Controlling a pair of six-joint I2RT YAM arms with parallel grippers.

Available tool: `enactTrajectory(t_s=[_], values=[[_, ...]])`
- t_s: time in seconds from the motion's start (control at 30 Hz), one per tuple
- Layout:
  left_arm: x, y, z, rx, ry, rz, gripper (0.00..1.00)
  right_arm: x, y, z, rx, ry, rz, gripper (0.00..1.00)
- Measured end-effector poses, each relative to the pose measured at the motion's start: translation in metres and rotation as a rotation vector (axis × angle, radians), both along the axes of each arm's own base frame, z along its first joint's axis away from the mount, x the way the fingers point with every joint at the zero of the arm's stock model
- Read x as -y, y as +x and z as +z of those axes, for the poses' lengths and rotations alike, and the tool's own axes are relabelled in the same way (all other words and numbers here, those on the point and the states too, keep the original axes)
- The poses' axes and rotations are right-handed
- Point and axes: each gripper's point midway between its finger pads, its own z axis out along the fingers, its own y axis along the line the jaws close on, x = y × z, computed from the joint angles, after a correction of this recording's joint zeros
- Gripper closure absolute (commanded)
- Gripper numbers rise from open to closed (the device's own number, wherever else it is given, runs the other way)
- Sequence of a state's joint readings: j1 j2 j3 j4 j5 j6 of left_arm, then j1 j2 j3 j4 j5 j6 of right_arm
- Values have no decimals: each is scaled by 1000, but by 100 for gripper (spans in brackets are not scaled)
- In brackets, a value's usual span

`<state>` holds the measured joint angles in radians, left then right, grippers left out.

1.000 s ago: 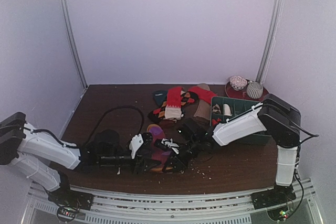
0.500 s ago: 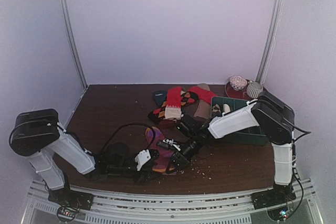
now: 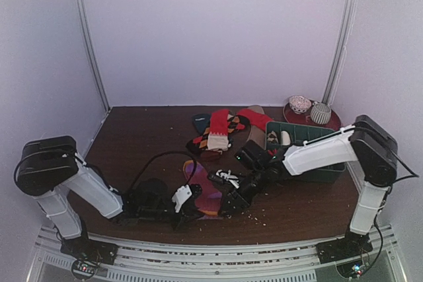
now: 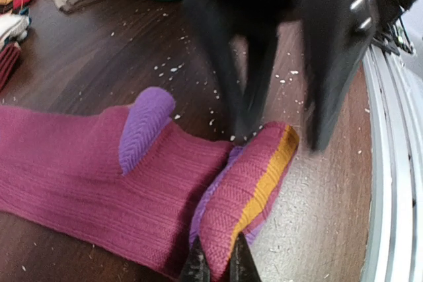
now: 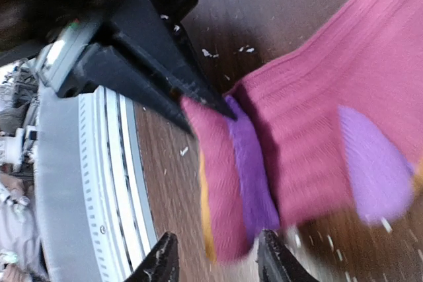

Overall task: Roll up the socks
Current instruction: Roll a pair of socks at the center of the board.

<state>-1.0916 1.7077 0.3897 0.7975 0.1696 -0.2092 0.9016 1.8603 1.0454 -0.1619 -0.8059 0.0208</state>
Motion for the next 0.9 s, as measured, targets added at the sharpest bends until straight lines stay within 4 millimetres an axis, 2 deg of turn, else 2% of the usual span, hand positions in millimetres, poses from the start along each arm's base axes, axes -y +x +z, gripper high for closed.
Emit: enactTrajectory(t_s=[0.17, 0.27, 0.4, 0.57, 0.8, 0.9], values=[[0, 2, -1, -148, -13, 53, 100, 16, 10, 47, 301, 134, -78, 39], [-2, 6, -2, -273, -37, 84, 100, 12, -1, 58, 506, 191, -37, 36], [-4, 8, -3, -401, -65, 104, 100, 1, -17, 41, 699, 165, 63, 39], [-2, 7, -4, -472, -66, 105, 100, -5, -10, 17, 848, 91, 112, 40], [-1, 4, -7, -513, -67, 95, 100, -8, -3, -10, 920, 17, 158, 43], [-1, 2, -8, -521, -71, 88, 100, -11, -3, -19, 933, 4, 168, 49]])
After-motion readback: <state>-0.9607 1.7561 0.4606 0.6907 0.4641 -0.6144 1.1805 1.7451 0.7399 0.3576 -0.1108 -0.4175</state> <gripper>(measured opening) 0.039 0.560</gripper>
